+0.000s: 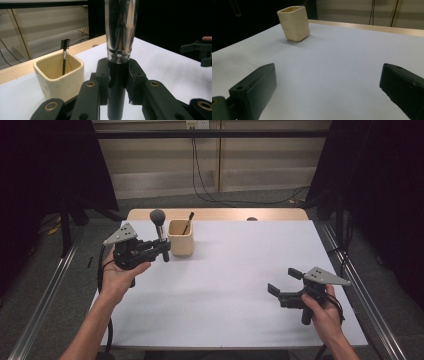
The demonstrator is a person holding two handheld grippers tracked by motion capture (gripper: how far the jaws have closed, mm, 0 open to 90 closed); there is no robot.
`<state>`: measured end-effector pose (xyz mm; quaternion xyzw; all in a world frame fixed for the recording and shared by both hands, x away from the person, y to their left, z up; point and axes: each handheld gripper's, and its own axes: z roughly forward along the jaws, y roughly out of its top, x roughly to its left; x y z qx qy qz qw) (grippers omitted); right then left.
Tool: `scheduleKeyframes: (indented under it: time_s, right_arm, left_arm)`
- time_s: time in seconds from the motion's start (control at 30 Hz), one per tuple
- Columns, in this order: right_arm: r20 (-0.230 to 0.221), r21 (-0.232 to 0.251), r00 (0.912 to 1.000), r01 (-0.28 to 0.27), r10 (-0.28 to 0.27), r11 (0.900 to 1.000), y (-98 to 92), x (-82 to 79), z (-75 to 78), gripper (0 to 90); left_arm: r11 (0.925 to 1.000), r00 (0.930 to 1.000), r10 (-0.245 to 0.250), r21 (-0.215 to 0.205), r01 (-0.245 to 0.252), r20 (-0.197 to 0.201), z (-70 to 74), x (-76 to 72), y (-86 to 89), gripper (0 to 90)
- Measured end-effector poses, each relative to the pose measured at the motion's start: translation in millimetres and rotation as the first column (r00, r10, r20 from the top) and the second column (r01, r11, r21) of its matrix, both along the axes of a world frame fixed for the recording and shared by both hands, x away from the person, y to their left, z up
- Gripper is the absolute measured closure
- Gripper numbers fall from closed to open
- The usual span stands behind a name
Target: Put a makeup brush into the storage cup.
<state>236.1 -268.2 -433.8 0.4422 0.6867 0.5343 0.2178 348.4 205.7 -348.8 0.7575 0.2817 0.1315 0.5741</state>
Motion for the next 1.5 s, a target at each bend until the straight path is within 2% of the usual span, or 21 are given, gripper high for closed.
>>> scheduleKeyframes:
  time_s: [0.1,0.27,0.73,0.93,1.27,1.4,1.5]
  right_arm:
    - [0.003,0.018,0.9998,0.020,-0.020,1.000,-5.0,-4.4,-3.1,0.2]
    - [0.001,0.015,0.9993,0.037,-0.037,0.999,-9.3,-10.7,-8.6,0.1]
    - [0.012,0.010,0.9974,0.071,-0.071,0.997,-18.1,-17.0,-12.1,0.1]
    - [0.015,0.013,0.9971,0.075,-0.075,0.997,-20.5,-17.9,-12.8,0.1]
    - [0.009,0.012,0.9976,0.069,-0.069,0.998,-19.8,-16.9,-14.5,0.1]
    - [0.006,0.013,0.9978,0.065,-0.066,0.998,-19.4,-16.8,-15.0,0.1]
    - [0.008,0.013,0.9979,0.064,-0.064,0.998,-19.5,-16.8,-14.7,0.1]
  left_arm:
    - [1.0000,1.0000,0.001,0.000,-0.001,0.008,5.8,1.0,-1.6,74.6]
    - [0.9998,0.9997,0.020,0.004,-0.020,0.013,9.8,9.5,-3.1,74.6]
    - [0.9977,0.9977,0.068,0.004,-0.068,0.005,11.0,34.5,-7.9,74.6]
    - [0.9956,0.9956,0.094,0.008,-0.094,0.007,12.6,44.1,-9.3,74.6]
    - [0.9916,0.9917,0.128,-0.020,-0.128,0.014,12.4,57.8,-11.6,74.6]
    - [0.9894,0.9891,0.145,-0.004,-0.145,0.025,11.7,63.7,-14.0,74.6]
    - [0.9898,0.9893,0.142,-0.012,-0.142,0.030,11.4,66.5,-17.3,74.6]
